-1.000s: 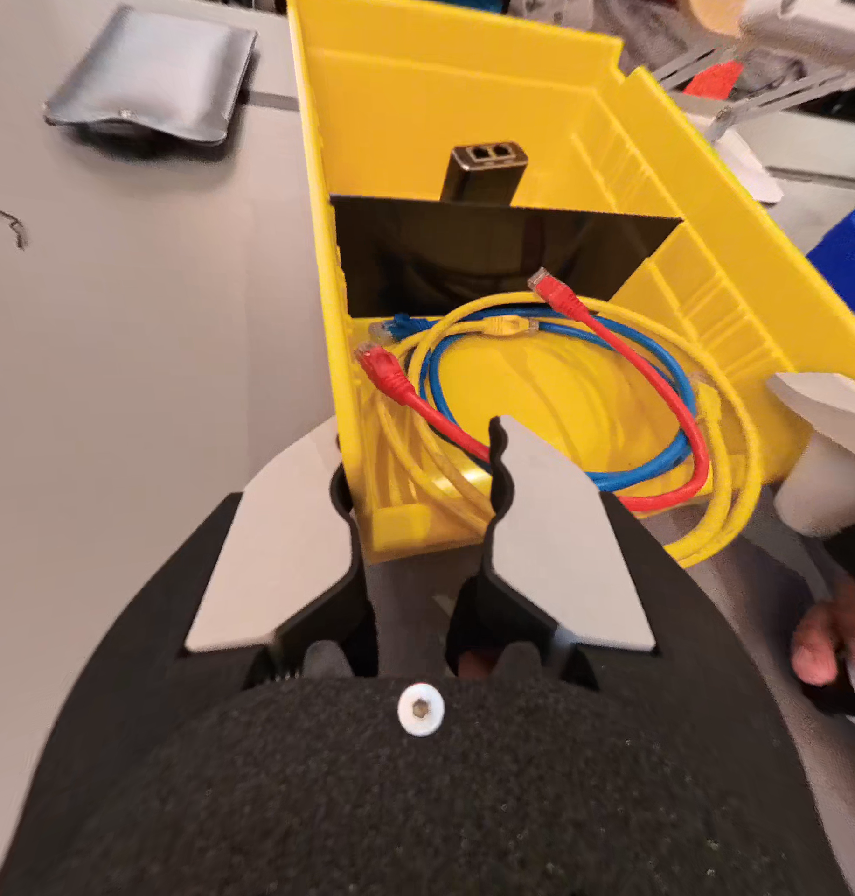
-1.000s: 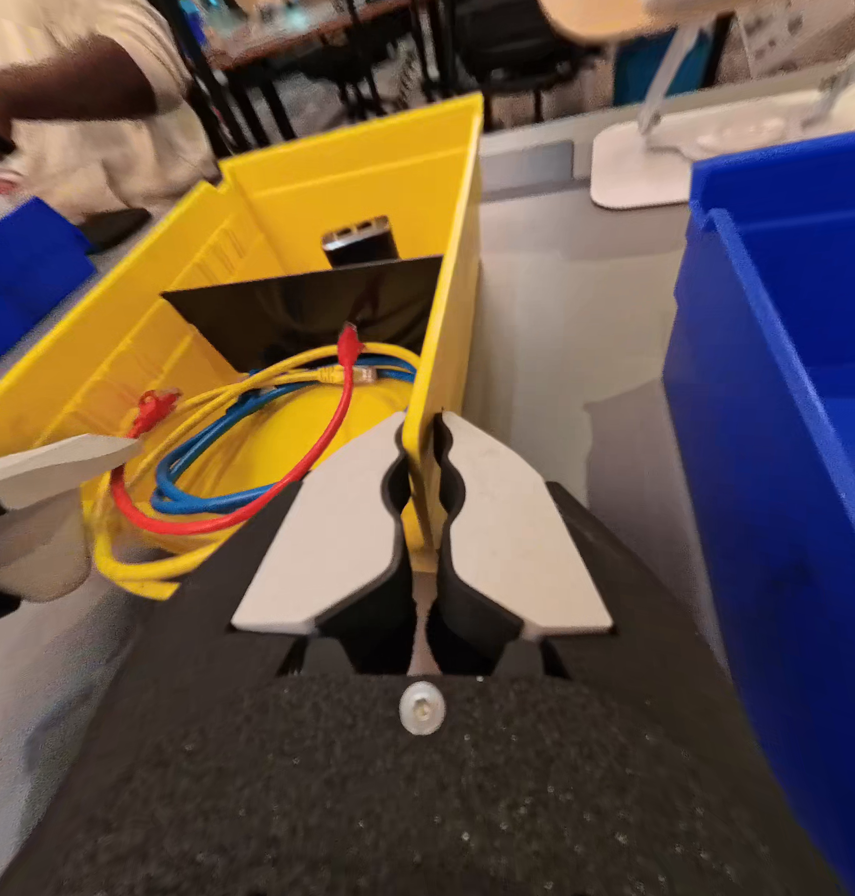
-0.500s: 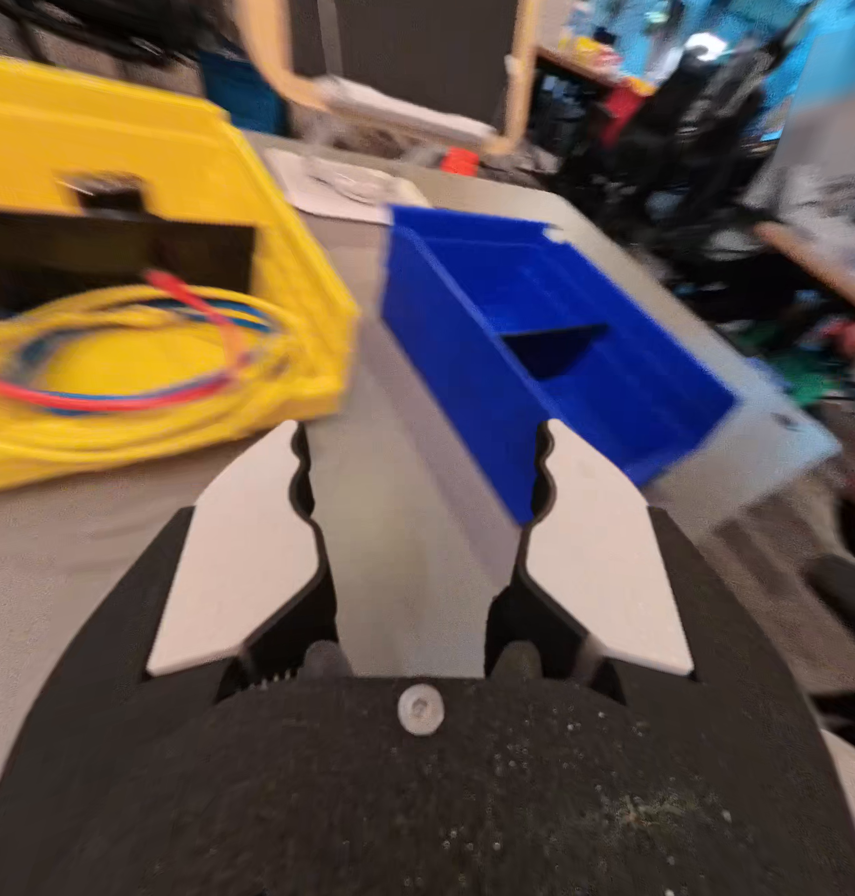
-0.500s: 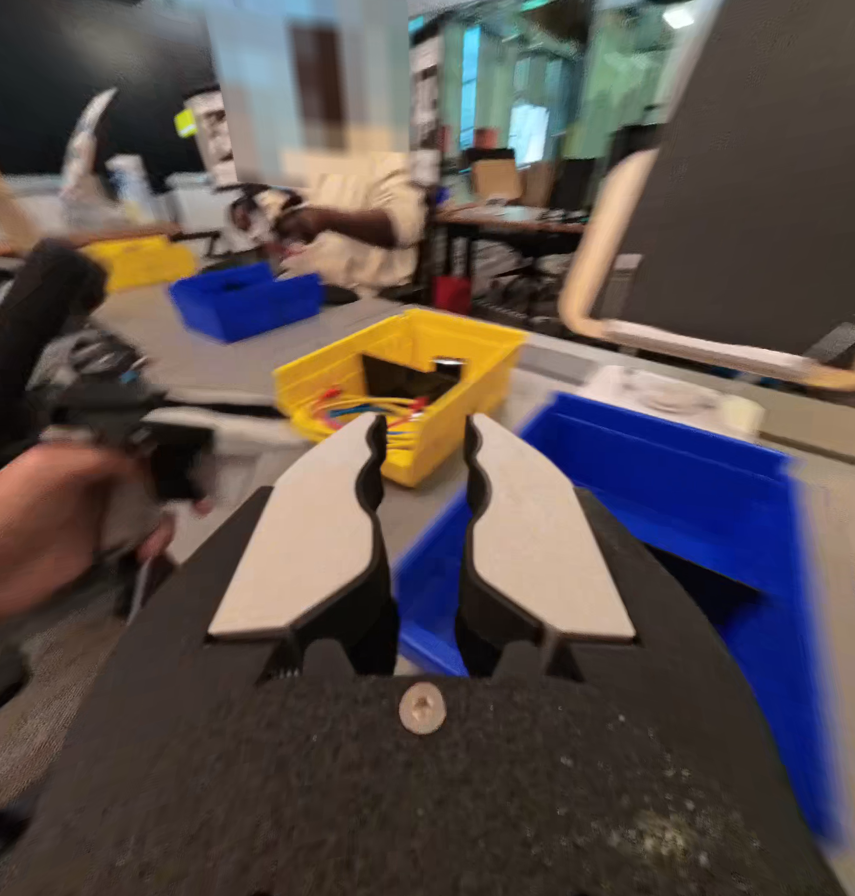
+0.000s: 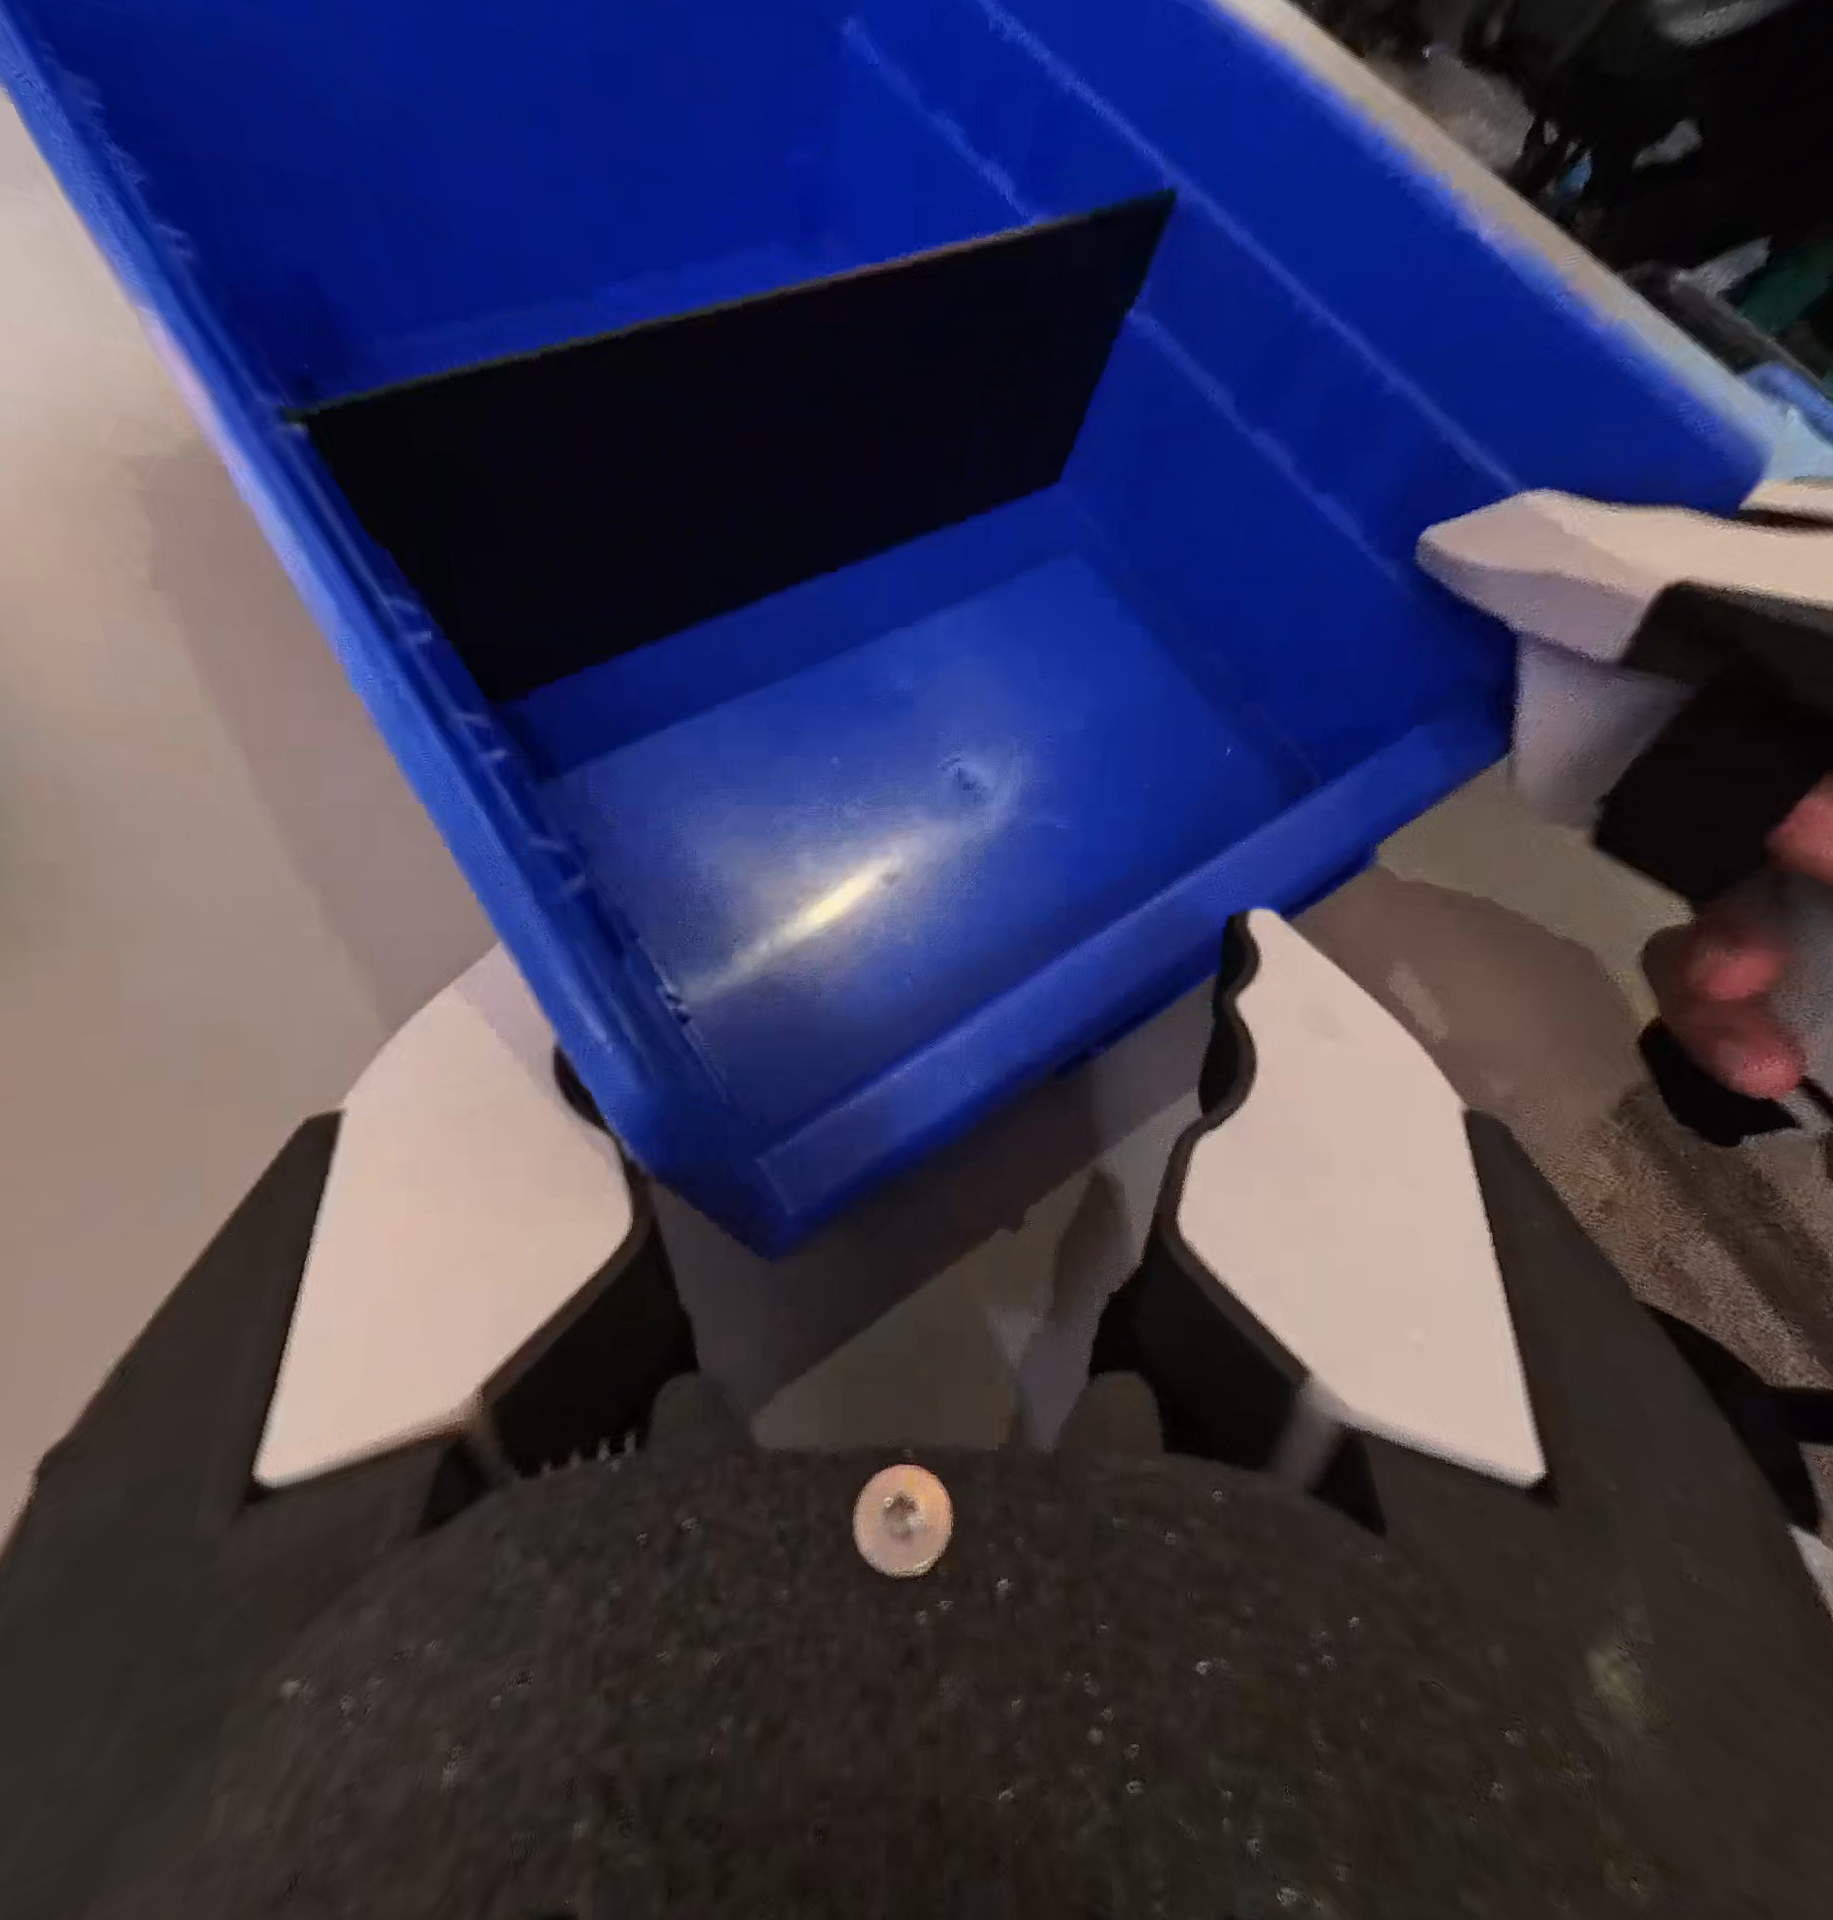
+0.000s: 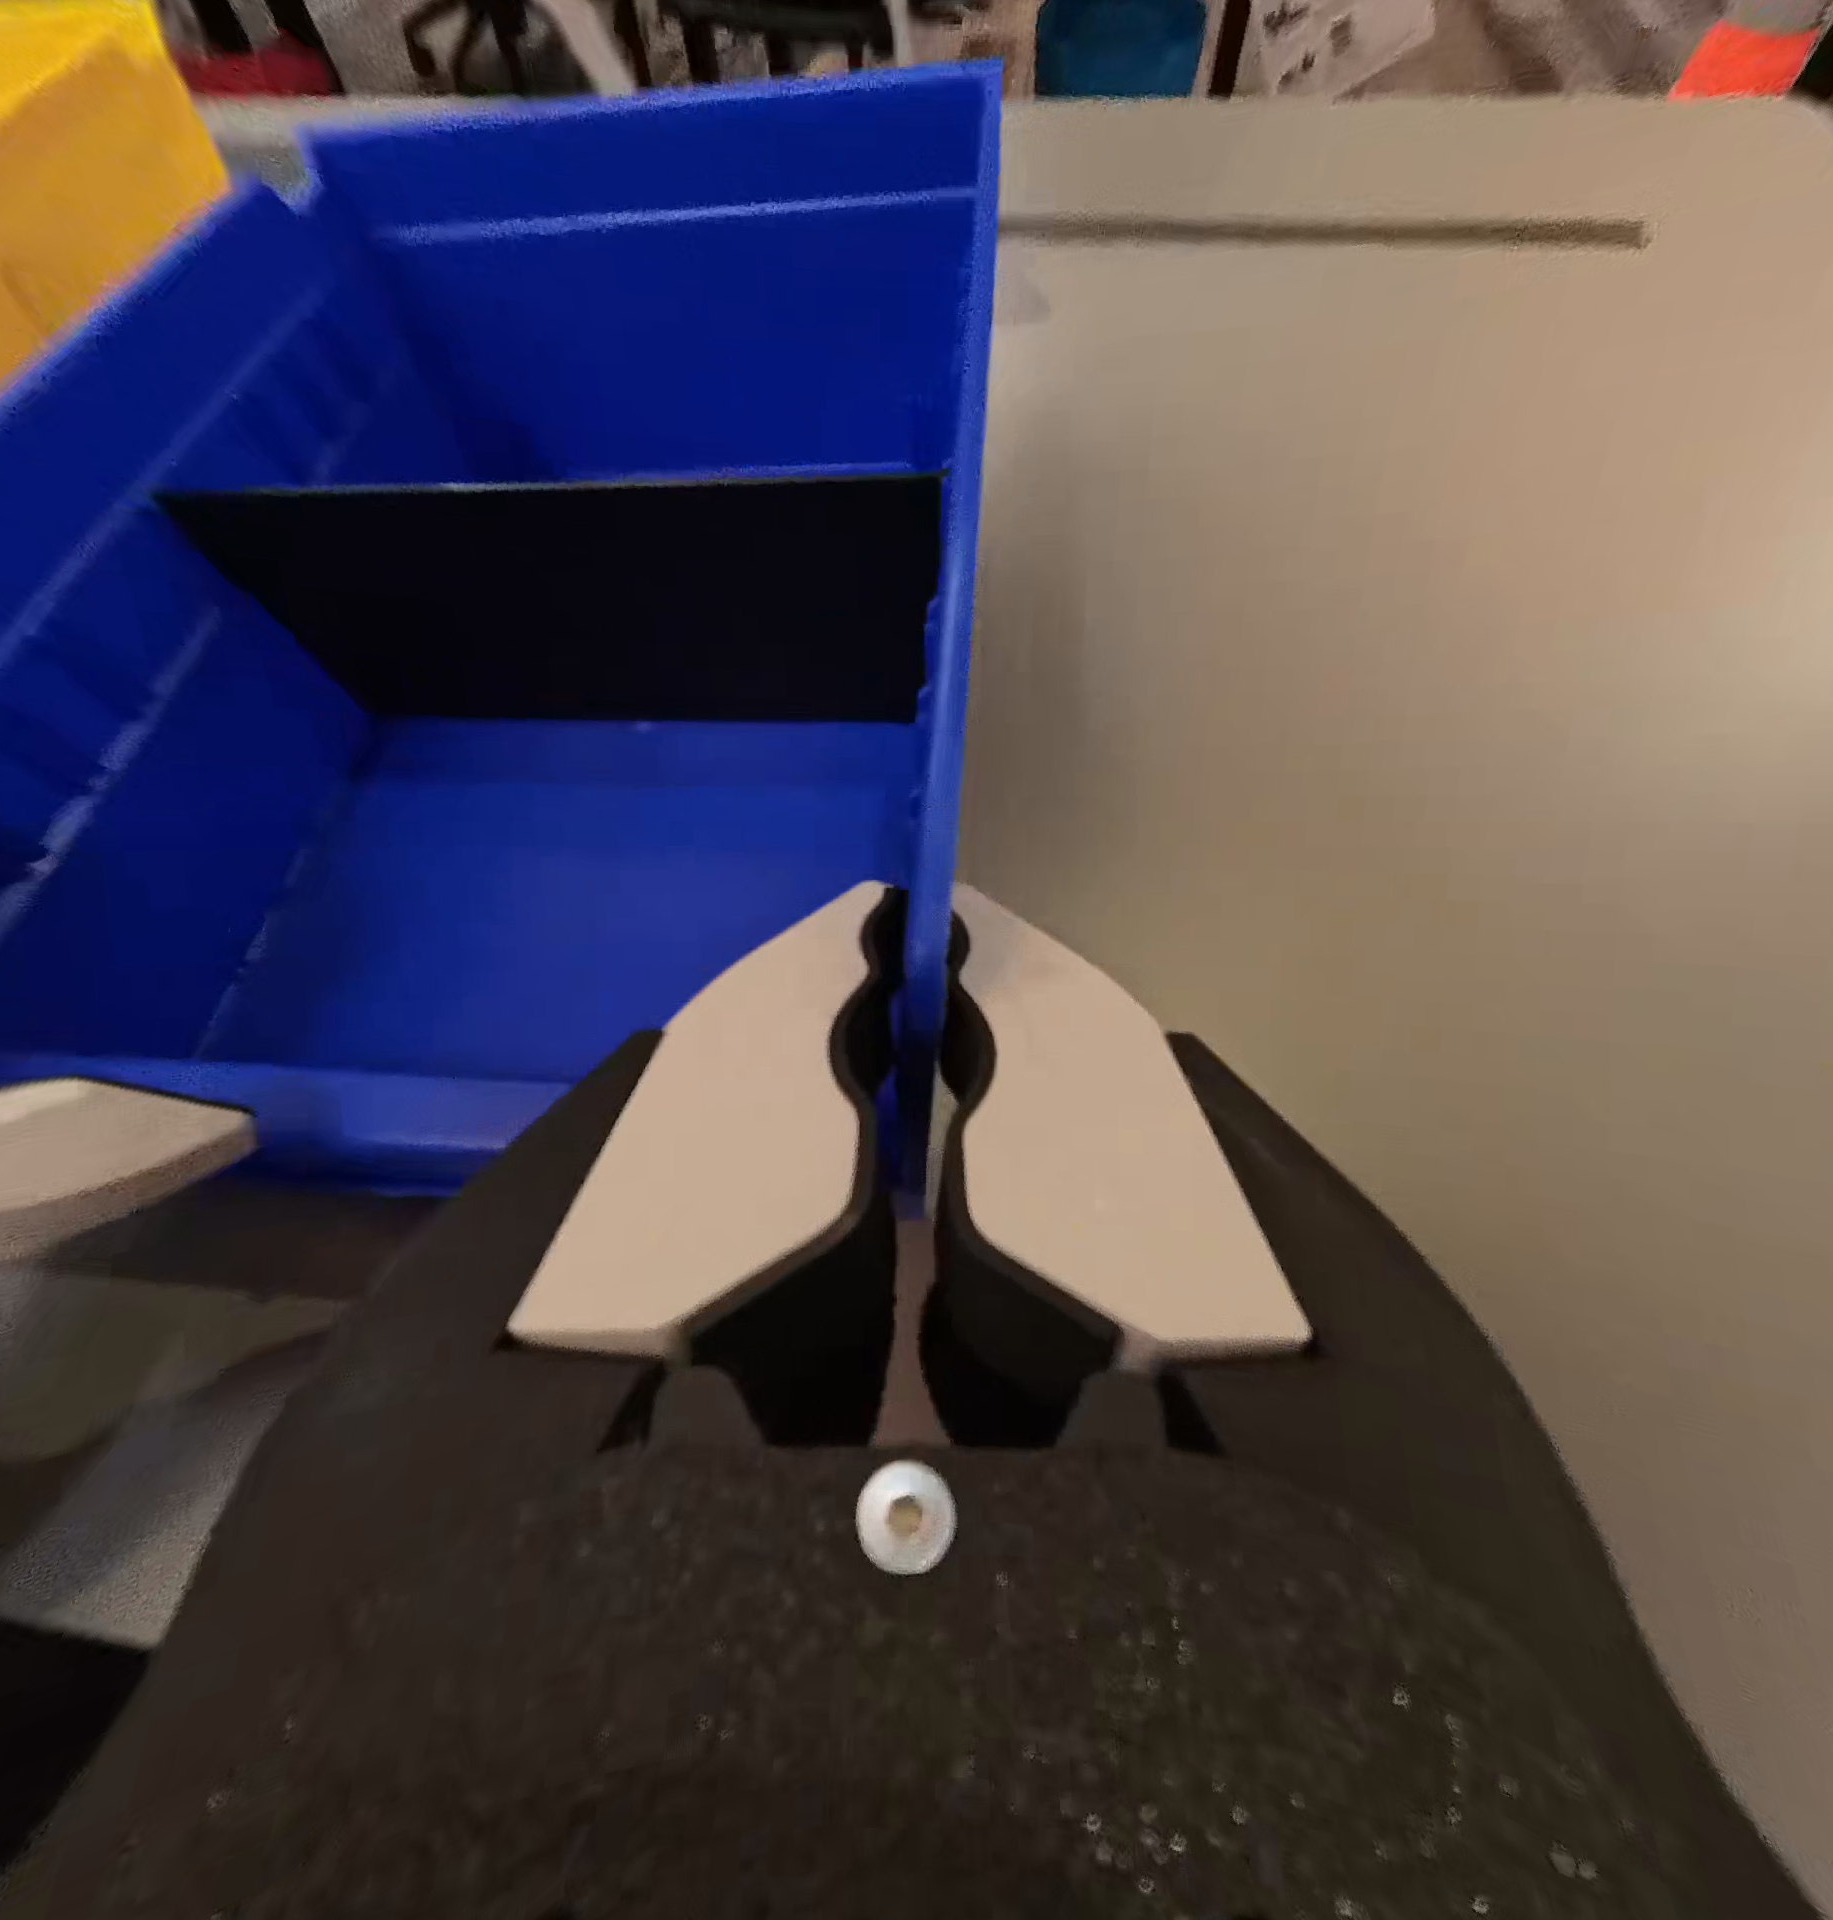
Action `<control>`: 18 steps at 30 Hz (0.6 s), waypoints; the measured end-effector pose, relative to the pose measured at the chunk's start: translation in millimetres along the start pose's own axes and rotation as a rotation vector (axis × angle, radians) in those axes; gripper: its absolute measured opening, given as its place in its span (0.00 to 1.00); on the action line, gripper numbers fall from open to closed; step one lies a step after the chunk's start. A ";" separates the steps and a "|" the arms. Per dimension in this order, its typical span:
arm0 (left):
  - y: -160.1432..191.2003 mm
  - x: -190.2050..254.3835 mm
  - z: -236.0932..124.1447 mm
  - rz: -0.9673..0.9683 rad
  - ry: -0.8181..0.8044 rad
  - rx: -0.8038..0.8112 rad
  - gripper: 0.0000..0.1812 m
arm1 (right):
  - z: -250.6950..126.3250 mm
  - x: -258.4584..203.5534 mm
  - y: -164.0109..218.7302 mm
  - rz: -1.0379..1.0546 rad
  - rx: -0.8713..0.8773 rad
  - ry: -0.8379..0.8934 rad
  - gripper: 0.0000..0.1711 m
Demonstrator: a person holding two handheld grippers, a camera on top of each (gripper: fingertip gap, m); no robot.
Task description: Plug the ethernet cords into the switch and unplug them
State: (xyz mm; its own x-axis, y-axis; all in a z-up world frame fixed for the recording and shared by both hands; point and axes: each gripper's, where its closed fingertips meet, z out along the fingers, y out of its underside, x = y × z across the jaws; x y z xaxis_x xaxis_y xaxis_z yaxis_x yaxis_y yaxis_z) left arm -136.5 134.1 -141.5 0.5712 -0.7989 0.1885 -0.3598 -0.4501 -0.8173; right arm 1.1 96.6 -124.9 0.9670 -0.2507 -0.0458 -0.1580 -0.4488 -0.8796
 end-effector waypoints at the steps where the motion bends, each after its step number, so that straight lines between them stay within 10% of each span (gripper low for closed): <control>1: -9.6 -0.4 9.0 0.012 0.004 0.006 0.58 | 1.5 8.1 -10.2 0.008 0.024 0.005 0.03; 10: -118.4 72.5 127.2 0.070 0.188 0.092 0.63 | 35.2 153.8 -83.5 -0.007 0.080 0.159 0.03; 18: -122.0 124.0 209.4 0.009 0.227 0.034 0.63 | 66.3 247.5 -49.8 0.049 -0.048 0.184 0.02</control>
State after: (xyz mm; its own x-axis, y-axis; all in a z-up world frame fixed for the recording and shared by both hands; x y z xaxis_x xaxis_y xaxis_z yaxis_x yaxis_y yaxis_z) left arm 132.7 173.5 -132.5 0.3862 -0.8737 0.2958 -0.3368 -0.4321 -0.8366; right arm 261.6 113.8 -123.8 0.9058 -0.4238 0.0027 -0.2180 -0.4714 -0.8545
